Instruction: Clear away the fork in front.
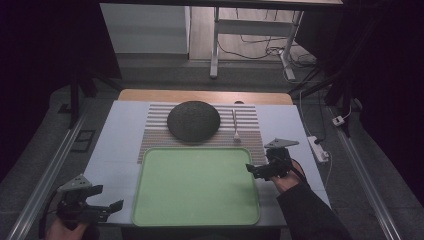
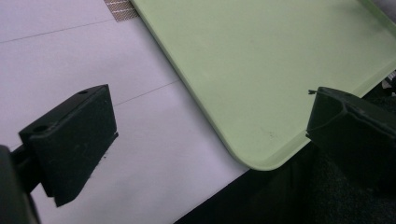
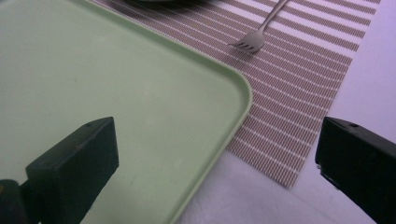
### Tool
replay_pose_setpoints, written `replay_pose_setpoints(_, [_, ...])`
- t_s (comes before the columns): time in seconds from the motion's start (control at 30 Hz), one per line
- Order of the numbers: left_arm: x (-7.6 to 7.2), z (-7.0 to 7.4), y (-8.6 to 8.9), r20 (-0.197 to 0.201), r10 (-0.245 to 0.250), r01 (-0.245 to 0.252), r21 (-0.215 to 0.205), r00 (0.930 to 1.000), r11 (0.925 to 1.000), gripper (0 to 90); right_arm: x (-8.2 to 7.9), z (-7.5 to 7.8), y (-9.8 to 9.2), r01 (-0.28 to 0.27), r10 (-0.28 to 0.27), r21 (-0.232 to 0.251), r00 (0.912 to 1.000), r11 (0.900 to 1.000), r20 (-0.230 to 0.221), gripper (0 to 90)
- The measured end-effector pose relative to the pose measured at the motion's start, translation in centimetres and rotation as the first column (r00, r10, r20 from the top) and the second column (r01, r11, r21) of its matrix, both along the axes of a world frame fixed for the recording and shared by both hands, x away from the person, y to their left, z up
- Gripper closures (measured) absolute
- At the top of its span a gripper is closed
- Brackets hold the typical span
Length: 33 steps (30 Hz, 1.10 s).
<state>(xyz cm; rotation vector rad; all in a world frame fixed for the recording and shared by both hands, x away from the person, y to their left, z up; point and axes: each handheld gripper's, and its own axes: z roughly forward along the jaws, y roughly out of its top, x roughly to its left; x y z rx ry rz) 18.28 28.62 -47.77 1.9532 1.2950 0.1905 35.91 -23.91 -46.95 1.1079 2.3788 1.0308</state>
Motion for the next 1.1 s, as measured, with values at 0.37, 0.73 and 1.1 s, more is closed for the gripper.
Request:
replay_pose_setpoints(0.37, [0.0,0.0,0.0,0.000,-0.001,0.001,-0.001,1.0000,1.0000,1.7,2.7,-0.3,1.6,0.004,-0.004,-0.023,0.9999,1.000,-0.016,0.0])
replay_pose_setpoints(0.73, [0.0,0.0,0.0,-0.002,-0.003,0.003,-0.001,1.0000,1.0000,1.7,5.4,-1.0,2.9,0.039,-0.039,-0.090,0.9992,0.995,0.000,0.0])
replay_pose_setpoints(1.1, [0.1,0.0,0.1,-0.005,-0.004,0.004,-0.003,1.0000,1.0000,1.7,7.6,-1.2,4.1,0.055,-0.054,-0.143,0.9984,0.988,0.016,0.0])
